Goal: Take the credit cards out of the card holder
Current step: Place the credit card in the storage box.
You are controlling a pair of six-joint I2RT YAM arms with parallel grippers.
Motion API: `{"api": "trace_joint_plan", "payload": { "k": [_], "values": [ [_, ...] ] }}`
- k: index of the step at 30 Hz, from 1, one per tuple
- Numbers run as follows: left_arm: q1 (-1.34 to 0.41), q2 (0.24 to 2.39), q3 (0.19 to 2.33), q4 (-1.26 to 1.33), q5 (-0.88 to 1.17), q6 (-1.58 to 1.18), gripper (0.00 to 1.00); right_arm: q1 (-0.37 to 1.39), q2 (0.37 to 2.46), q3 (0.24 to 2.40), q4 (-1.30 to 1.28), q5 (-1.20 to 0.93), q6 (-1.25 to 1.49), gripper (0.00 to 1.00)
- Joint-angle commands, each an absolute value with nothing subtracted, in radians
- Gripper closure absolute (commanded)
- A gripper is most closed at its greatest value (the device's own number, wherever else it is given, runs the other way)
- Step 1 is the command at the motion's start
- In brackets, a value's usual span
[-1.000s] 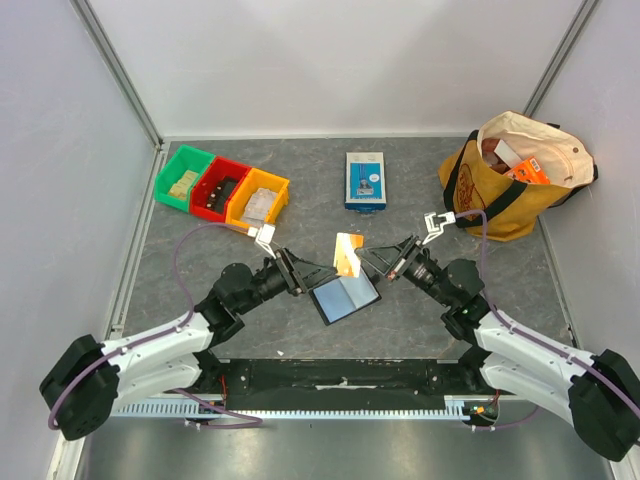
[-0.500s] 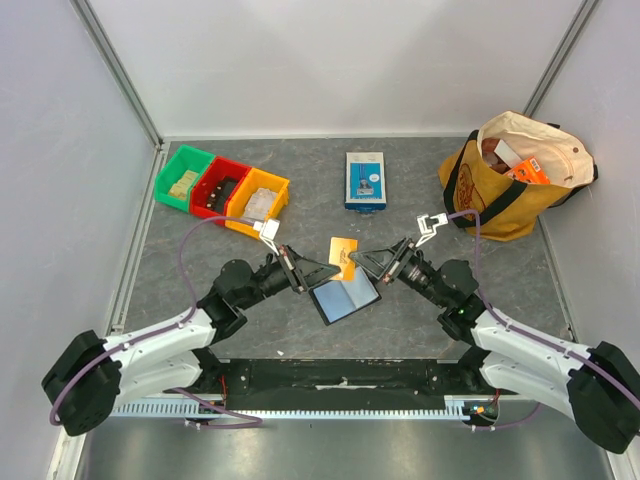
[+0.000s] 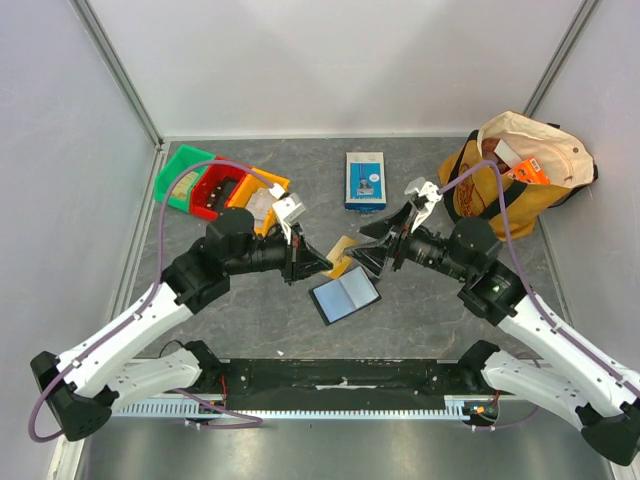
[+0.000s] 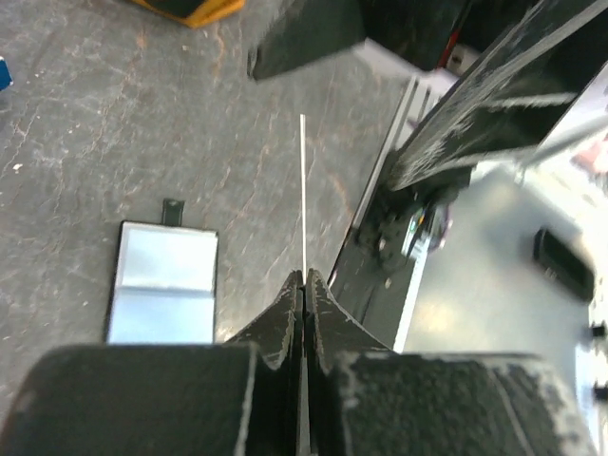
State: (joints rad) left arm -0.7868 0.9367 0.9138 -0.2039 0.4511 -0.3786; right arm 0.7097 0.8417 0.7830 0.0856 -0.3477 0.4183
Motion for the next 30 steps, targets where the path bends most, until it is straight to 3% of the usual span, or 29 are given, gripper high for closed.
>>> {"api": "trace_joint_plan", "payload": {
  "k": [1, 12, 20, 24, 30],
  "values": [
    [-0.785, 0.979, 1.061, -0.656, 0.571, 0.038, 0.98, 0.715, 0.870, 0.923, -0.187, -0.550, 0.065, 0.22],
    [-0.787, 1.034, 1.242, -0.899, 0.532, 0.222, 0.98, 0.716, 1.021, 1.083, -0.336, -0.804, -0.136, 0.22],
    [-0.785, 1.065, 1.279, -0.956, 0.551, 0.258, 0.98, 0.750, 1.120, 1.140, -0.368, -0.871, -0.189, 0.27],
    [-0.785, 1.068, 1.290, -0.957, 0.558, 0.267, 0.98, 0.775, 1.157, 1.157, -0.380, -0.882, -0.199, 0.36],
    [-0.787, 1.075, 1.289, -0.966, 0.577, 0.272, 0.98, 0.804, 1.193, 1.172, -0.393, -0.858, -0.204, 0.63]
  ]
}}
